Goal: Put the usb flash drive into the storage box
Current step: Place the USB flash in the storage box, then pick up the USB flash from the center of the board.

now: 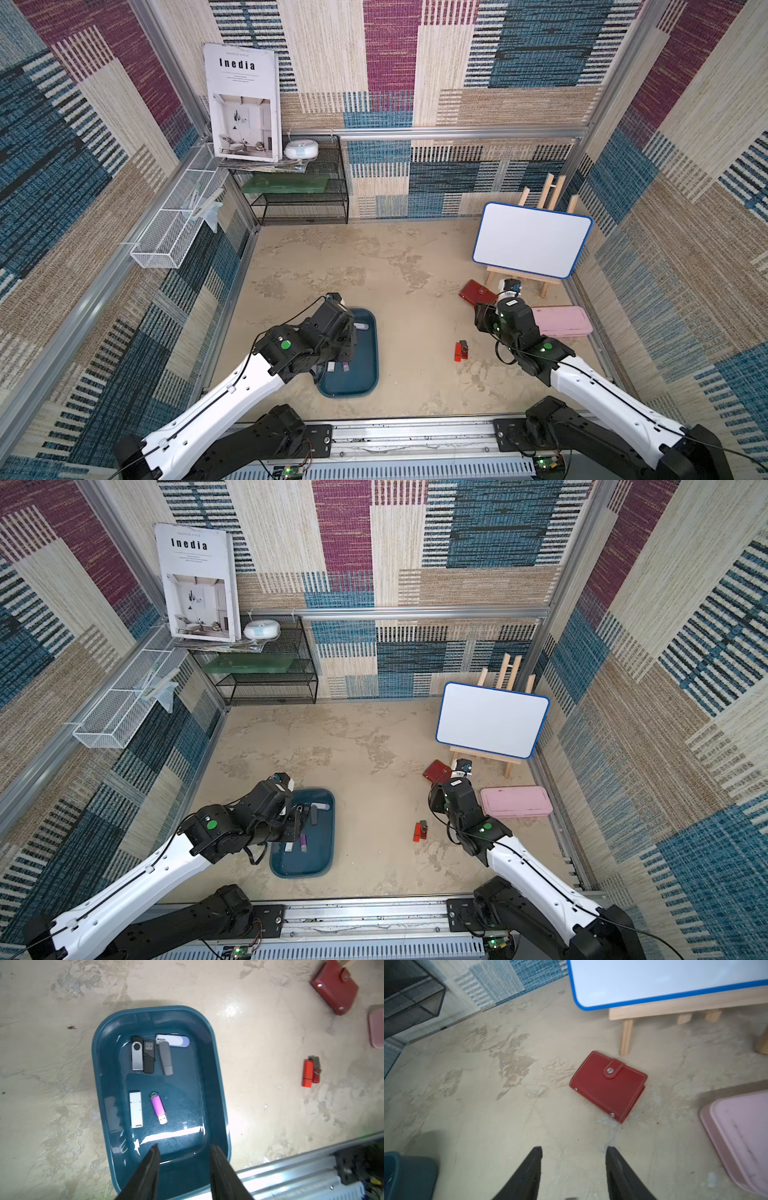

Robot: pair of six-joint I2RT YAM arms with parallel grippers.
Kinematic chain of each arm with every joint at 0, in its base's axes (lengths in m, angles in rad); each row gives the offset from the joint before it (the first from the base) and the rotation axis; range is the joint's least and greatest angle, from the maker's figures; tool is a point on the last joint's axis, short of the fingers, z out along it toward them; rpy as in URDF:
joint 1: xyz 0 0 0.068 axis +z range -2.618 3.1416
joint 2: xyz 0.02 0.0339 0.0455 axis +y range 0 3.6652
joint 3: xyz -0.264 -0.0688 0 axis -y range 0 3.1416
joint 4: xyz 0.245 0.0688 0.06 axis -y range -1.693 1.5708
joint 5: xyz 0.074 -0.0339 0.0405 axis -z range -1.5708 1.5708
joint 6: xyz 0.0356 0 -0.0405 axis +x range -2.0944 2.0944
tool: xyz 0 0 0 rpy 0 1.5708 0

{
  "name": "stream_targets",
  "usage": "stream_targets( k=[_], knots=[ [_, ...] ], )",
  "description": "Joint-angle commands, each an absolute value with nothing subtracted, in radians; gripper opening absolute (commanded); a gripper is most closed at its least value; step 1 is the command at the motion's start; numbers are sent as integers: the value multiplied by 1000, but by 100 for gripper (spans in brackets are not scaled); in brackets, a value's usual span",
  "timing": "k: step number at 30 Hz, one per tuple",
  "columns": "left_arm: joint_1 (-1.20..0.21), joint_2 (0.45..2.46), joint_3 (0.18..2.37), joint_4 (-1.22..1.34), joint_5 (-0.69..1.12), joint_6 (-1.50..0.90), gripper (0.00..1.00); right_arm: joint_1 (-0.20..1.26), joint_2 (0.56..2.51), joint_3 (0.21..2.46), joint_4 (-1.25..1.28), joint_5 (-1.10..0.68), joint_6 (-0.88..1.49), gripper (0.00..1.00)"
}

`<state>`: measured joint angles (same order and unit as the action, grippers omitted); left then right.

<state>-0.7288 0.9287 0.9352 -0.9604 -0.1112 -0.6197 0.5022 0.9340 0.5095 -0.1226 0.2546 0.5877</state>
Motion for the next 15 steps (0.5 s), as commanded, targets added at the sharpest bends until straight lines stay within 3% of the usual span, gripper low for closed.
stream_targets(
  k=[1,6,15],
  knots=[
    [-727,911,958,-988,-52,-556,44,508,990,560,-296,48,595,53],
    [-727,906,958,-980,-34,-523,45,543,1058,595,-419,32,625,51],
    [-727,890,936,-952,-19,-519,46,577,1174,577,-423,50,659,52]
  ],
)
